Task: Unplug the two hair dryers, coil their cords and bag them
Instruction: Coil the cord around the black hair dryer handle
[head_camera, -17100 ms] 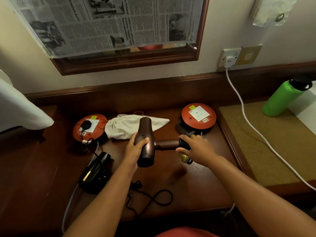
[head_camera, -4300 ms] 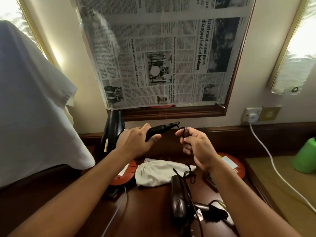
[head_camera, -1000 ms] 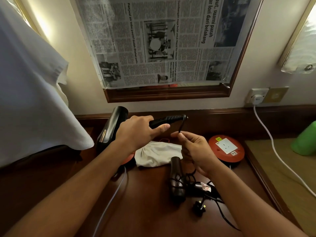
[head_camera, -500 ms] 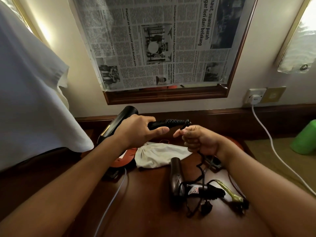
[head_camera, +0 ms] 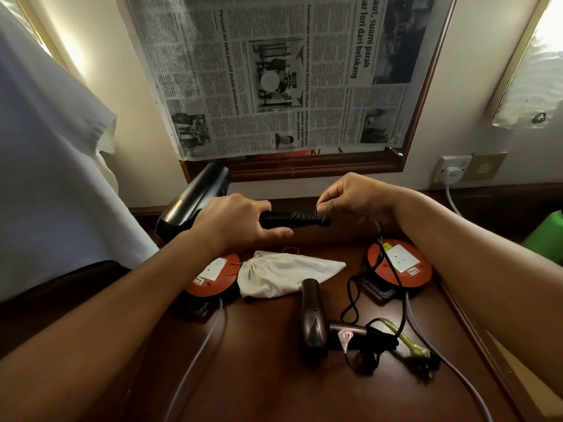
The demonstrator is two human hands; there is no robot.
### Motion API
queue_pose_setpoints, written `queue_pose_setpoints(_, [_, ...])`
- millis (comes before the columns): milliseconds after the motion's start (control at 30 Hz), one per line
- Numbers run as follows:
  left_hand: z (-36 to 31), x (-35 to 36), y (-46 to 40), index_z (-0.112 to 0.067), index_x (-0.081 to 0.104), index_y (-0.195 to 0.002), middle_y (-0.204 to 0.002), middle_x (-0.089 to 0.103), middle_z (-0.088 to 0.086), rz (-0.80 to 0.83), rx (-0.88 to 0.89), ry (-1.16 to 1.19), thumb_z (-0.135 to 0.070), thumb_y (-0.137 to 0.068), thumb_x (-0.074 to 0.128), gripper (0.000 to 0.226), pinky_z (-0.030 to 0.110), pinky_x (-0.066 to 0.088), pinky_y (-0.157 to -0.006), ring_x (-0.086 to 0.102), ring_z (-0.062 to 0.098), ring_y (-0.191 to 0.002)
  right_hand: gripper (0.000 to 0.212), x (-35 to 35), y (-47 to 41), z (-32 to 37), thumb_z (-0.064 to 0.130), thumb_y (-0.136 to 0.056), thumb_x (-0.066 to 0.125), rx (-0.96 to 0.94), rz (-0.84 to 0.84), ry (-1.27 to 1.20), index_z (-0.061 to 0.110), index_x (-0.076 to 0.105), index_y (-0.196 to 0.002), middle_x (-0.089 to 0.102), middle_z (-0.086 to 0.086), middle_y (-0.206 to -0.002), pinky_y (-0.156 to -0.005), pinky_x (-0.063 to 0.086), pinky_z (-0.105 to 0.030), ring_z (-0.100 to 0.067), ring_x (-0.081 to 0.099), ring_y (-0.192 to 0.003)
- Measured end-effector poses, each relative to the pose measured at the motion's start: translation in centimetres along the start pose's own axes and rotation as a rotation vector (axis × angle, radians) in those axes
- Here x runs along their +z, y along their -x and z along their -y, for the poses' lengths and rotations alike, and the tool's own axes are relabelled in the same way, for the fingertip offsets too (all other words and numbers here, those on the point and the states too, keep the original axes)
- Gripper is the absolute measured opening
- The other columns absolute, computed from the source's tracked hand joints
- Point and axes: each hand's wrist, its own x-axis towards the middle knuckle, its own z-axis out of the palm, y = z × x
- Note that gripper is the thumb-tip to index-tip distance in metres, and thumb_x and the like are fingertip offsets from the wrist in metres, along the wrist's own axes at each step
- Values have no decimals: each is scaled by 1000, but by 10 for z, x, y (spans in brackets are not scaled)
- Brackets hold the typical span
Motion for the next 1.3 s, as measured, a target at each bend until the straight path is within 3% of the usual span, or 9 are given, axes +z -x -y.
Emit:
queue_pose_setpoints(133, [-1, 0, -3, -32, 59, -109, -74, 57, -7, 14, -32, -110, -87, -71, 31, 73, 29, 39, -57, 56, 16, -71, 6, -2, -1, 11, 22, -83, 72, -84, -133, 233, 21, 76, -79, 67, -13, -70, -51, 42, -24, -16, 52, -53])
queue_pose_setpoints(233, [-2, 2, -6, -32, 58, -110, -74, 55, -7, 26, -64, -134, -86, -73, 32, 71, 29, 40, -56, 55, 15, -70, 6, 2, 2, 17, 20, -84, 70, -169, -269, 368, 20, 76, -82, 72, 4, -81, -74, 47, -22, -4, 61, -75])
queue_pose_setpoints(367, [-4, 7, -10, -30, 58, -110, -76, 55, -7, 54, -111, -143, -86, -75, 32, 71, 30, 41, -58, 54, 15, -72, 12, 15, 10, 20, 19, -88, 66, -224, -417, 441, 12, 76, -87, 69, 2, -82, -67, 44, -14, -5, 60, -76])
queue_pose_setpoints(533, [-12, 16, -12, -29, 59, -104, -78, 55, -8, 102, -202, -75, -85, -76, 36, 66, 30, 39, -57, 54, 14, -73, 17, 32, 11, 7, 21, -90, 61, -255, -529, 511, 11, 74, -84, 68, -4, -76, -71, 53, -33, -20, 63, -74])
queue_pose_setpoints(700, [-13, 23, -16, -30, 61, -109, -86, 61, -3, 93, -267, -65, -87, -74, 32, 72, 32, 43, -62, 60, 20, -82, 23, 60, 19, -10, 25, -95, 50, -288, -620, 549, 10, 64, -85, 62, -5, -73, -61, 48, -34, -25, 59, -68])
queue_pose_setpoints(900, [-14, 28, -19, -30, 57, -125, -109, 67, 3, 53, -305, -59, -87, -75, 31, 81, 36, 43, -70, 62, 25, -100, 17, 84, 31, -17, 16, -97, 43, -244, -623, 329, 8, 56, -104, 59, -4, -76, -58, 39, -32, -19, 54, -64])
queue_pose_setpoints(1000, [-14, 27, -19, -28, 58, -123, -108, 67, 3, 53, -321, -47, -87, -75, 30, 81, 36, 42, -70, 62, 24, -100, 12, 89, 34, -20, 15, -98, 44, -181, -601, 158, 10, 55, -101, 61, -2, -76, -58, 45, -30, -12, 56, -66])
queue_pose_setpoints(1100, [-16, 27, -18, -27, 57, -123, -106, 67, 2, 46, -326, -54, -88, -75, 29, 82, 35, 41, -68, 62, 24, -98, 10, 93, 34, -26, 13, -97, 50, -120, -593, -52, 12, 58, -92, 64, 2, -71, -59, 45, -19, -2, 56, -60])
queue_pose_setpoints(1300, [-19, 30, -16, -26, 59, -118, -100, 67, 1, 16, -305, -52, -88, -75, 27, 82, 35, 40, -68, 62, 23, -94, 17, 95, 35, -30, 9, -99, 47, 13, -452, -581, 1, 61, -93, 57, -6, -64, -43, 39, -24, -12, 45, -47])
